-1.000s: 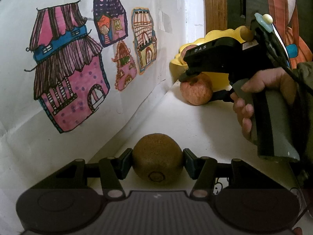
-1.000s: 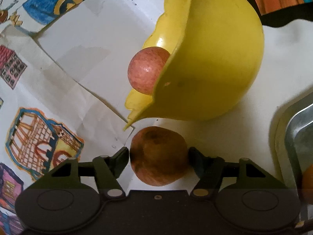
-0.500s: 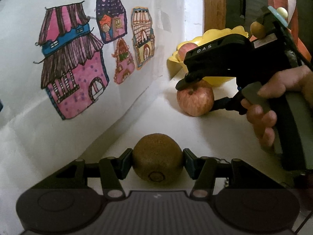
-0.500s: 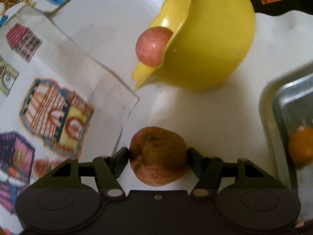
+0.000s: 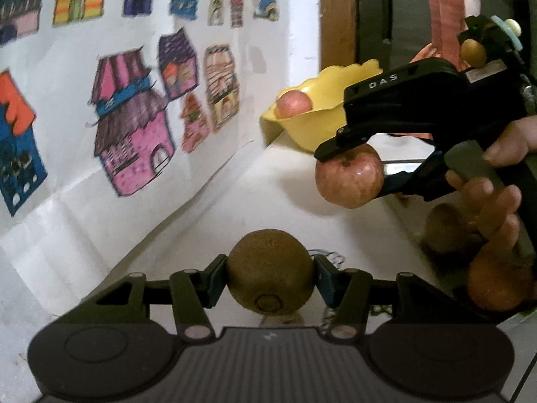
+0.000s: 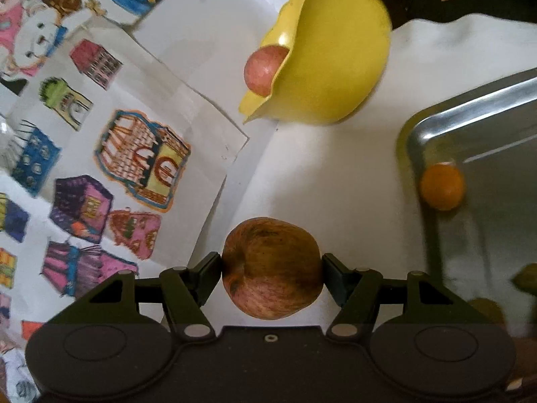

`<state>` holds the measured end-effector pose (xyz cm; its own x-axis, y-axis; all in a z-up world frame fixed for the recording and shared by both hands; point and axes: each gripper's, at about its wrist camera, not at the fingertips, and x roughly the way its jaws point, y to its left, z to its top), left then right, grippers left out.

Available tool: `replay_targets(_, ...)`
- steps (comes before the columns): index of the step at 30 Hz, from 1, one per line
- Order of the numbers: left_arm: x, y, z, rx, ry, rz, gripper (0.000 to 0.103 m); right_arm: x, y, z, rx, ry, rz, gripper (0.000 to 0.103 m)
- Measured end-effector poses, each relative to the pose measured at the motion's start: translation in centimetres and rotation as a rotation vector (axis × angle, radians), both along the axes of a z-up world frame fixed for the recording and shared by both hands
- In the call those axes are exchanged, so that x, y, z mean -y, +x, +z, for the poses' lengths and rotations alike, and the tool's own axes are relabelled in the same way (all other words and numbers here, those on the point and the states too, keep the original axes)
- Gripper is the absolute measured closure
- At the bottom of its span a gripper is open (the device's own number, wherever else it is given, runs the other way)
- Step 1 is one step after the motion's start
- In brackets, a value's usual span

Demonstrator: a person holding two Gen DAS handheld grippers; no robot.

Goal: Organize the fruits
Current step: 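Lift the apple with the right tool while the left tool lifts the kiwi, then carry the kiwi and apple over the metal tray with both tools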

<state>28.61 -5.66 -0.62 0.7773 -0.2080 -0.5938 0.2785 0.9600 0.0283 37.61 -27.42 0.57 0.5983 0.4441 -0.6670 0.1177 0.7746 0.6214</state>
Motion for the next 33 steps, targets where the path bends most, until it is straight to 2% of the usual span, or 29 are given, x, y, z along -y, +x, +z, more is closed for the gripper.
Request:
replay_targets(6,3.1,-1.1,1.4,0.032,-0.014,-0.051,0.043,4.2,-2.4,2.7,0.045,-0.011,-0.051,0.036)
replay_targets(13,7.1,-1.7,1.6,0.043,-0.053,-0.124,0.043,9.4,-5.3,4.3,0.057,-0.046,-0.147,0.036)
replay_targets(22,11.3,-1.5,1.9,0.048,-0.074,-0.171,0.043,15.0,-8.4,3.8,0.034,-0.066,-0.226,0.036)
replay_targets(33,16.8,1.1,1.4,0.057,-0.059,-0.207,0.043,18.4,-7.5,1.9,0.04,-0.069,-0.256,0.036)
